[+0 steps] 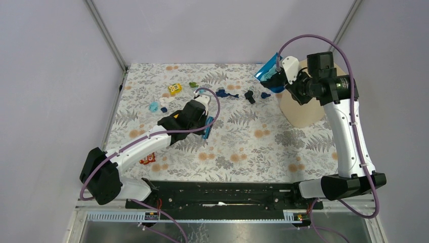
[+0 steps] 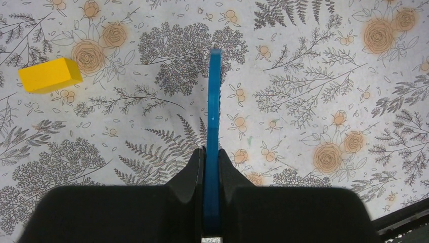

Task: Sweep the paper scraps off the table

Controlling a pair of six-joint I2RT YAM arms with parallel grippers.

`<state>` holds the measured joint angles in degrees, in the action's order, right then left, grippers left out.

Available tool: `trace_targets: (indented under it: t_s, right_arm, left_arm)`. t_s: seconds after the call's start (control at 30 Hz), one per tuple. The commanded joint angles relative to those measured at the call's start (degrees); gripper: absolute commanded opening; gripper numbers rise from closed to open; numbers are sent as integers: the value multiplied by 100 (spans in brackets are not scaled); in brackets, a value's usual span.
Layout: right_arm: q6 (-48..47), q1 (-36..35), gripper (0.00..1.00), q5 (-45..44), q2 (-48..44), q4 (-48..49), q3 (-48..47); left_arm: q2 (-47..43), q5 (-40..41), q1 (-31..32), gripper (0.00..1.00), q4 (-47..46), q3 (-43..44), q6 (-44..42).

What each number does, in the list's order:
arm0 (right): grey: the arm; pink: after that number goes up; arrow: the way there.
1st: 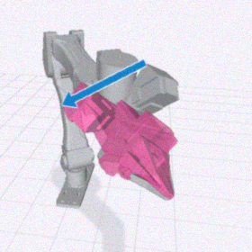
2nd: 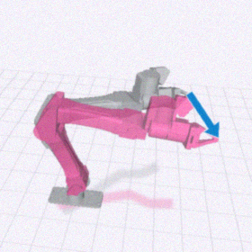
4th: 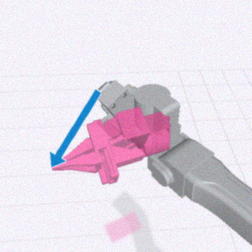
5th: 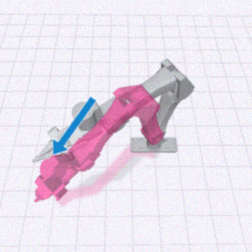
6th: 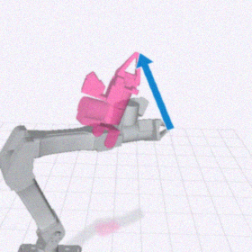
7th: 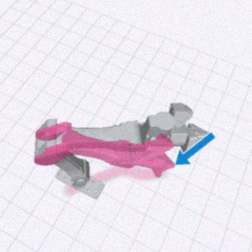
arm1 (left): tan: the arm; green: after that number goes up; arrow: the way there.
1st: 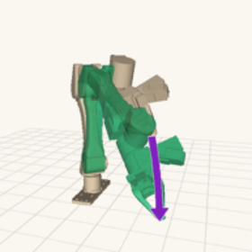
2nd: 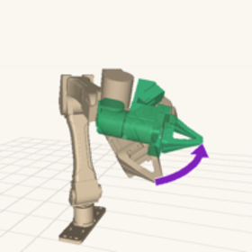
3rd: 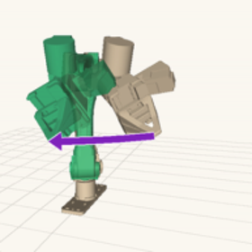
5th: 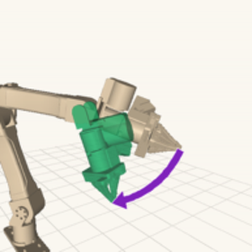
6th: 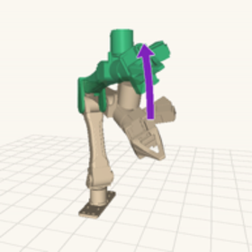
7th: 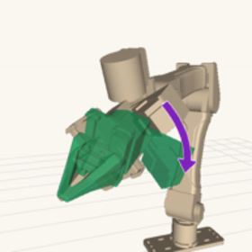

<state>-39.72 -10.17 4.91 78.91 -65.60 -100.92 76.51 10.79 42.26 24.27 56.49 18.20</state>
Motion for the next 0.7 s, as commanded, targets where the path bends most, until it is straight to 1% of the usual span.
trace_targets:
  t_s: [0.0, 0.13, 0.23, 0.37, 0.47, 0.53, 0.67]
  right_arm:
    - [-69, 253, 0, -235, -111, -31, -183]
    - [-200, 611, 0, -456, -165, 186, -175]
    - [-450, 1054, 0, -463, -44, 246, -396]
    - [-942, 1781, 0, -622, 56, 767, -607]
    - [-1228, 2198, 0, -777, 367, 778, -990]
    - [-1762, 2339, 0, -1058, 487, 902, -941]
    - [-2976, 2444, 0, -1734, 297, 1928, -191]
  left_arm:
    - [3, -161, -30, 0, -63, 103, -97]
    - [-11, -169, -26, 0, -40, 90, -87]
    - [-19, -217, -26, 0, -37, 107, -88]
    - [3, -286, -42, 0, -15, 117, -88]
    - [-5, -308, -37, 0, -4, 133, -88]
    - [-10, -329, -41, 0, 0, 134, -97]
    - [-13, -417, -34, 0, 4, 143, -97]
